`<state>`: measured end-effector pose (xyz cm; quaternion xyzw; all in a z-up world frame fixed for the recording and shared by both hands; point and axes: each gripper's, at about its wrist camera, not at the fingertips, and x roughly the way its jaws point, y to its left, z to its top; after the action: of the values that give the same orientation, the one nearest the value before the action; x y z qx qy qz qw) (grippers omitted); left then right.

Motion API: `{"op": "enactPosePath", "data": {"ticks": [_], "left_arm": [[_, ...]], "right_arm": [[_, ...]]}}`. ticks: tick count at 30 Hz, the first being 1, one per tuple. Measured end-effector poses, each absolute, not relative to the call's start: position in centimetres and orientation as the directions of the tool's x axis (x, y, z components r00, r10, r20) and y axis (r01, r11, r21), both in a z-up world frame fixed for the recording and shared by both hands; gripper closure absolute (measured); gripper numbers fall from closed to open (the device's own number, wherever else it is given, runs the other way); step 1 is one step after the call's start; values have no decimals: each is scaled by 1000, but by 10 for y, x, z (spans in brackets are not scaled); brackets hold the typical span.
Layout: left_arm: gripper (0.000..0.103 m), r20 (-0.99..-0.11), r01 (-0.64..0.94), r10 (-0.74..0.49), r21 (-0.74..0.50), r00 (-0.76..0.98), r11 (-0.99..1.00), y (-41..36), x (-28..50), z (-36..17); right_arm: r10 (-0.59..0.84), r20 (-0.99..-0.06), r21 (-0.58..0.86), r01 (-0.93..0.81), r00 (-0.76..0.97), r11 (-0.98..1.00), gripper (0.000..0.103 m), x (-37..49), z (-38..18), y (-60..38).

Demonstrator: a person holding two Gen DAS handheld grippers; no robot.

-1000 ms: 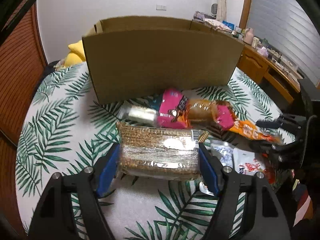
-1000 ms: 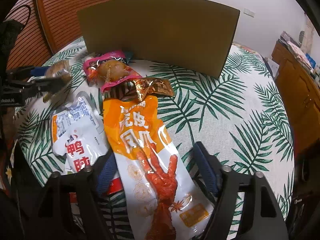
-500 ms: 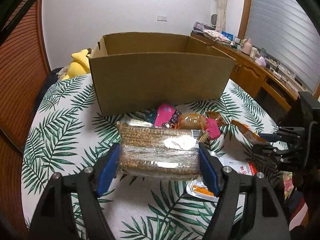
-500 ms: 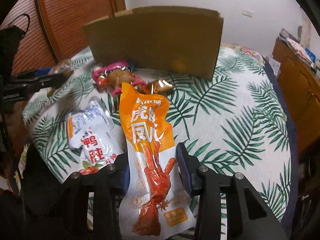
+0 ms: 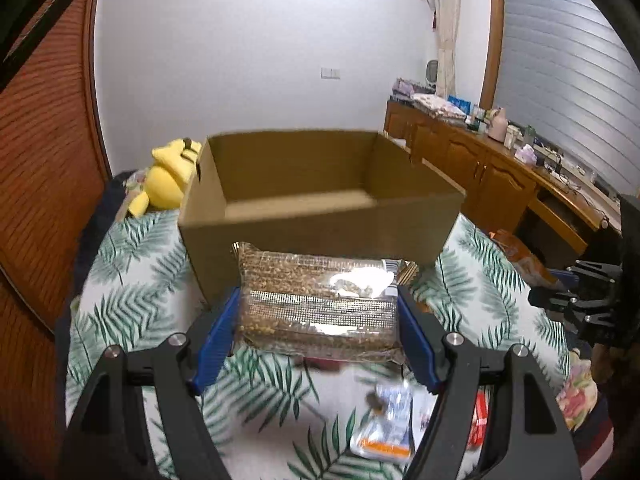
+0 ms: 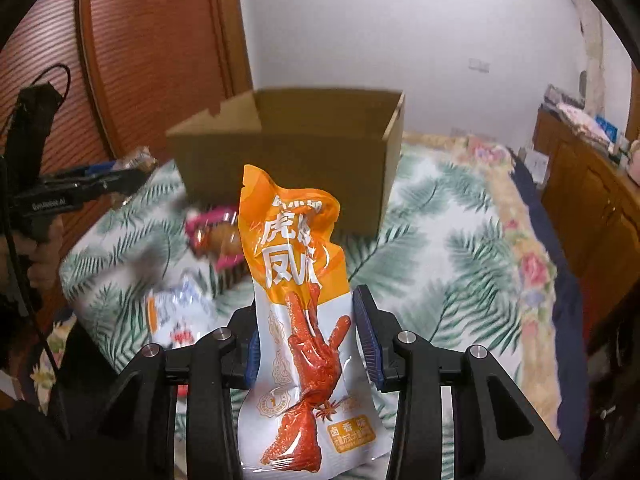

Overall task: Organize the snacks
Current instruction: 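Carry both packets over the box and open both tools to drop them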

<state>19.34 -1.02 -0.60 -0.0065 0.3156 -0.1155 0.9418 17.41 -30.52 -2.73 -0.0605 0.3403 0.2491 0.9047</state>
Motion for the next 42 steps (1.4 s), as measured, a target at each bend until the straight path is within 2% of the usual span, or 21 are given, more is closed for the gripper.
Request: {"op": "enactPosePath", "data": {"ticks": [15,26,42], "left_arm": [[29,-524,179,-207,-104,826,978,-6,289,32],[29,-543,155,-160,-54,824,986,-6,344,28],[29,-599,144,-149,-56,787,988,-2,373,4]], "right_arm": [[478,-529,9,-558,701,830,63,252,47,-283],[510,-521,-25,-609,684,793,63,293,60,-246],[503,-574,-11,-620,646,784,63,337,37,-207]]}}
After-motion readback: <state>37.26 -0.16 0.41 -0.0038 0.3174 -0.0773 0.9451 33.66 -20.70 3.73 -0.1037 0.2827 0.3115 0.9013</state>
